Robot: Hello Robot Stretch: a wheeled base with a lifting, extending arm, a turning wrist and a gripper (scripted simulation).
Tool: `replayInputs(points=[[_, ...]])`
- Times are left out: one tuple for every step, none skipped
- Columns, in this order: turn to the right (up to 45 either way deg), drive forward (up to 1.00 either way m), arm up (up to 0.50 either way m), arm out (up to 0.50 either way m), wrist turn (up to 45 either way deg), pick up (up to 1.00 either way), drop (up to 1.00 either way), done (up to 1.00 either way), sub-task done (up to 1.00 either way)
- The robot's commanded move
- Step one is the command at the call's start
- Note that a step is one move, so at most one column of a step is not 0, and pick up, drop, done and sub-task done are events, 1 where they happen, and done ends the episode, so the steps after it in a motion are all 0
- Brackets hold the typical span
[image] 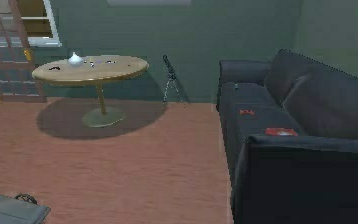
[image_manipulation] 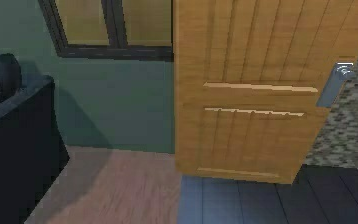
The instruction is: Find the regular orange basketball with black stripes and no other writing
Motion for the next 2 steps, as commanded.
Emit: replayInputs(points=[[0.0,0.35,0.00,0.00,0.0,0.00,0.00,0.00,0.00],[-18.0,0.00,0.00,0.00,0.0,0.00,0.00,0.00,0.00]])
